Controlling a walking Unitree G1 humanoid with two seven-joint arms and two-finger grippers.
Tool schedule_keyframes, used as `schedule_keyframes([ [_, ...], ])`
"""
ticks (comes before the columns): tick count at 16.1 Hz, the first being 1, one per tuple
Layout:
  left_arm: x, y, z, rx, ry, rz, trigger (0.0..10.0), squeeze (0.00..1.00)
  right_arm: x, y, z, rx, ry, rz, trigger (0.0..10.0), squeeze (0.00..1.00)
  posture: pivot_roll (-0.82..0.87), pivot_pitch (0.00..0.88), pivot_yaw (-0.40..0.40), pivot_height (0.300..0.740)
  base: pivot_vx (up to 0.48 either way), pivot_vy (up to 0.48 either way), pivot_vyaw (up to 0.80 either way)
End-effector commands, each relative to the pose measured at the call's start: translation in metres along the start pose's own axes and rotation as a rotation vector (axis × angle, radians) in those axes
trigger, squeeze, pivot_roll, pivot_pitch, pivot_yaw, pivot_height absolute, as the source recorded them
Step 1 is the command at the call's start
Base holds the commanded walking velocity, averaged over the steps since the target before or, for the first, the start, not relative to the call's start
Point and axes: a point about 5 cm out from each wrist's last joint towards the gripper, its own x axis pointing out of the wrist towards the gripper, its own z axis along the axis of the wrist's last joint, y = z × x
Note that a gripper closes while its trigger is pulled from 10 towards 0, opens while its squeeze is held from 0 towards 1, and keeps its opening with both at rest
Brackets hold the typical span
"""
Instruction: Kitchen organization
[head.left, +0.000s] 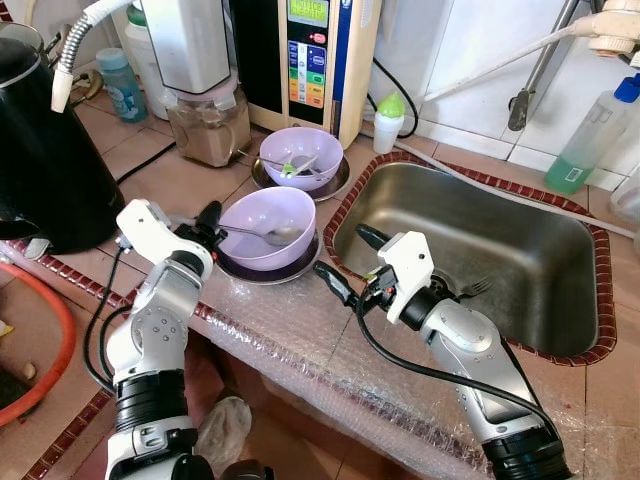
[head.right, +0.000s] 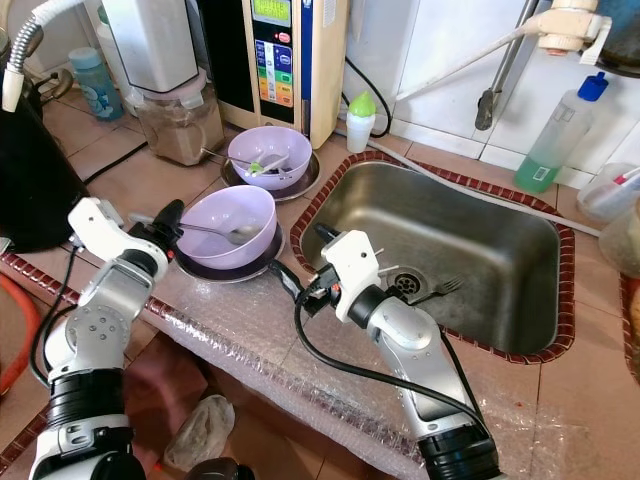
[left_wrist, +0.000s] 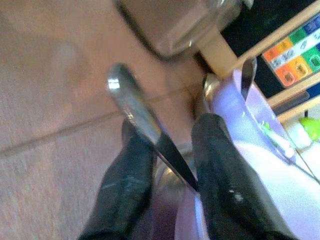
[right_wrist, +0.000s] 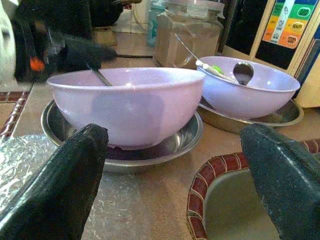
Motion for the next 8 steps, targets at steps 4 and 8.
schedule_keyframes([
  [4,-0.005,-0.015,0.024,0.113,-0.087,-0.012,0.0,0.0,-0.001,-0.007,-0.003,-0.015,0.014,-0.025,10.0,0.0,-0.05,0.0,0.021,0.74,0.0,0.0,0.0],
  [8,-0.011,-0.04,0.037,0.204,-0.191,-0.134,0.0,0.0,-0.002,-0.013,-0.004,-0.035,0.009,-0.084,10.0,0.0,-0.04,0.0,0.014,0.74,0.0,0.0,0.0],
])
